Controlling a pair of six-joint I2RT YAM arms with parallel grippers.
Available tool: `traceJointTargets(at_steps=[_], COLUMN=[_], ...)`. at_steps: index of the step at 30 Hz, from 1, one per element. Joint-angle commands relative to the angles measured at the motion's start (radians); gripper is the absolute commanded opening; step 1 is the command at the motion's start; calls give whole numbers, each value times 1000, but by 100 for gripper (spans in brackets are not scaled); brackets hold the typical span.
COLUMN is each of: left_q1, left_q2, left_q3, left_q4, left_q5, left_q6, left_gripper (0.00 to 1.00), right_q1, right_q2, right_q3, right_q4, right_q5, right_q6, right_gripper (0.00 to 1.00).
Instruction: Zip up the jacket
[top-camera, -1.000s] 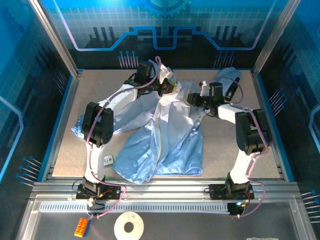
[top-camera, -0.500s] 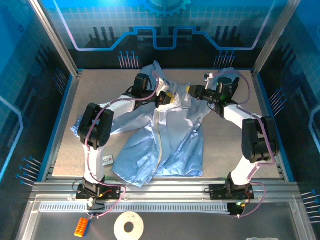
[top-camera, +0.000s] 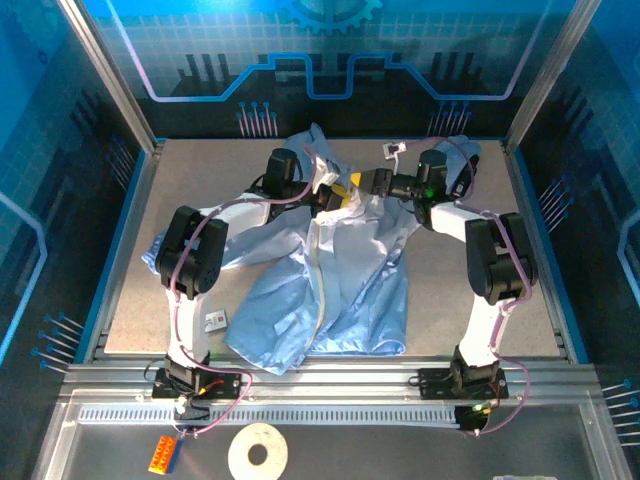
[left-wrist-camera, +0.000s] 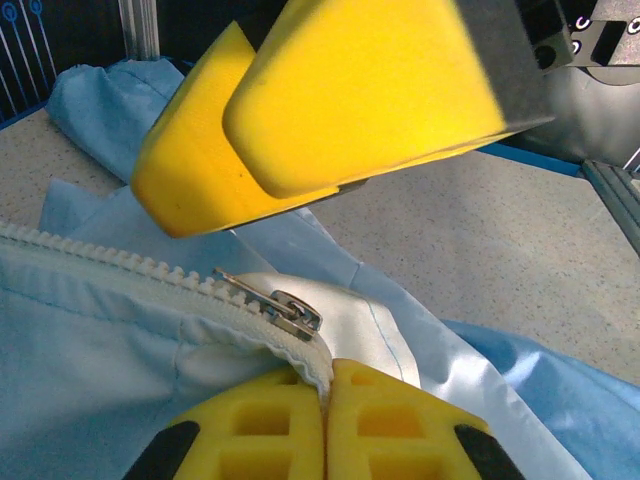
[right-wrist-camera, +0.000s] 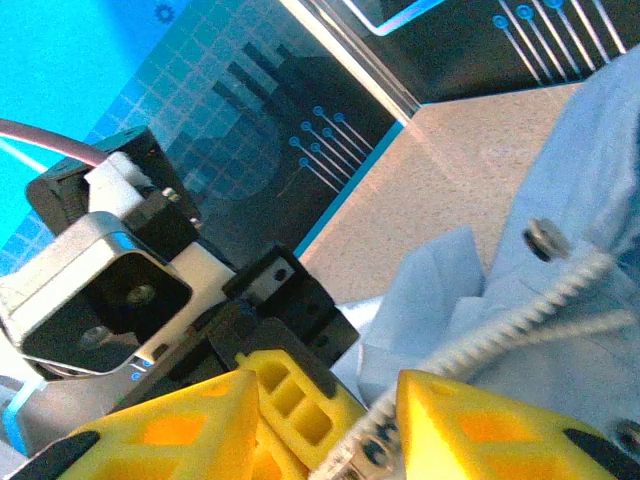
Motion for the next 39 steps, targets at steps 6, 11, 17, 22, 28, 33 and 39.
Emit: traceJointTargets(at_steps=[6,11,17,22,28,33,39], left_q1=[2,1,1,1,7,14,25], left_q2=[-31,-36,-38,-36,-24,-12,-2], left_q3=[2,1,5,6,25,32,45], left_q4=[52,50,52,64,53,52,45], left_q5=[79,82,90,93,90,82,71], left_q6=[-7,-10,-19,-35,-71,-108,-166], left_gripper=[0,0,0,0,0,0,0], right_q1=[10,5,2,-2,-2,-2,6], right_q2=[34,35,52,88,108,93,50], right_q3=[27,17,9,3,-10,-24,-48], right_q4=[-20,-36,-5,115,249,265,151], right_q5=[-20,-15,-41,-91,-122,-115,-85], right_q6=[-29,-36,-11,80,173,169,60], right_gripper=[41,41,42,41,30,19,12])
